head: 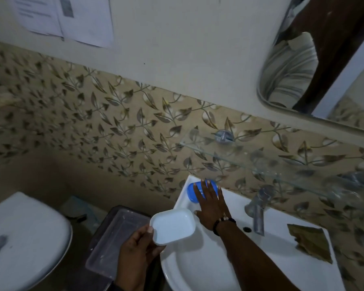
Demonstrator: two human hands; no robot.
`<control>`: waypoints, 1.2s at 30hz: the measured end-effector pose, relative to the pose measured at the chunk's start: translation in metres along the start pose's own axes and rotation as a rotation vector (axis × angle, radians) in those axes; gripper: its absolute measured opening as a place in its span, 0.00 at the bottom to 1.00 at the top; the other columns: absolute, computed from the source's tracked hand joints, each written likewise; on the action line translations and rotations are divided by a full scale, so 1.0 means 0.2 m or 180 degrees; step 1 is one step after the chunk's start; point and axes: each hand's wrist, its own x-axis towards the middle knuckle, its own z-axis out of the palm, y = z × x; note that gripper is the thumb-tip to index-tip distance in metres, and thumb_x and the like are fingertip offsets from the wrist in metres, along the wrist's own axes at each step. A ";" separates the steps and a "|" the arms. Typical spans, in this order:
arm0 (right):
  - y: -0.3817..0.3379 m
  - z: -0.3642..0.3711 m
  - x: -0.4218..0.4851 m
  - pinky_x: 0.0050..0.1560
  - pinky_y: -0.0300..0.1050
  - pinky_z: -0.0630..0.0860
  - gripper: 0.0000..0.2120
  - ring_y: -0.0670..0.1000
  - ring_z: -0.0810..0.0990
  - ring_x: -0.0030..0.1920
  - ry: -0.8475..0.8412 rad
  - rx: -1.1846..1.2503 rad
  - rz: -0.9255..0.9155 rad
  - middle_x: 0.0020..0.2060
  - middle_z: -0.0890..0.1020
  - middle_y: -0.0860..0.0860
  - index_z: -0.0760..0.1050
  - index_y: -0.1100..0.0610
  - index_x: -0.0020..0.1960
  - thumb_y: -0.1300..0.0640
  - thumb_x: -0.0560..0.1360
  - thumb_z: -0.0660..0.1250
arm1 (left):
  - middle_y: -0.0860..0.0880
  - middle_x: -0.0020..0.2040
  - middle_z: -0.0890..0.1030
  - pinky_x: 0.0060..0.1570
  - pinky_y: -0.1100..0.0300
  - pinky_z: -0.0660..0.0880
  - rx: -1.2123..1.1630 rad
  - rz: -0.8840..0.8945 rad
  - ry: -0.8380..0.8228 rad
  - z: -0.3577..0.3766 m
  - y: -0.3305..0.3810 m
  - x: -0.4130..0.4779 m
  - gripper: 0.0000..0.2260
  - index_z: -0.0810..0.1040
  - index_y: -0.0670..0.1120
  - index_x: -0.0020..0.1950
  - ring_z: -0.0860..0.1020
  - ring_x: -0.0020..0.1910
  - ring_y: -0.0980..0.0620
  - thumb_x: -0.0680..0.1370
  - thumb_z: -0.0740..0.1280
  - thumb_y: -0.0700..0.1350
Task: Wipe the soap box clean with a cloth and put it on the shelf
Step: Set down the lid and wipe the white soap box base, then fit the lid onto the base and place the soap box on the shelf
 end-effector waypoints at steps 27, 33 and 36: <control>0.06 -0.02 -0.22 0.59 0.64 0.68 0.30 0.57 0.81 0.56 0.1517 0.0068 0.0074 0.51 0.83 0.50 0.76 0.44 0.67 0.67 0.69 0.69 | 0.41 0.58 0.80 0.30 0.56 0.83 -0.0116 0.0338 0.0170 -0.02 0.10 0.10 0.13 0.77 0.45 0.64 0.81 0.51 0.40 0.80 0.68 0.38; 0.03 -0.22 -0.33 0.42 0.53 0.75 0.32 0.55 0.76 0.45 0.2444 0.0776 -0.0345 0.43 0.78 0.54 0.77 0.47 0.66 0.70 0.67 0.73 | 0.51 0.55 0.83 0.32 0.60 0.82 -0.0039 0.0484 -0.0327 0.08 0.11 0.12 0.12 0.76 0.50 0.62 0.82 0.49 0.50 0.80 0.67 0.38; -0.01 -0.31 -0.39 0.41 0.54 0.74 0.24 0.55 0.76 0.43 0.2439 0.0819 -0.0728 0.44 0.78 0.53 0.77 0.46 0.65 0.64 0.72 0.68 | 0.51 0.52 0.85 0.37 0.56 0.83 0.0024 0.0531 -0.0569 0.15 0.08 0.13 0.14 0.77 0.52 0.62 0.85 0.48 0.48 0.80 0.67 0.37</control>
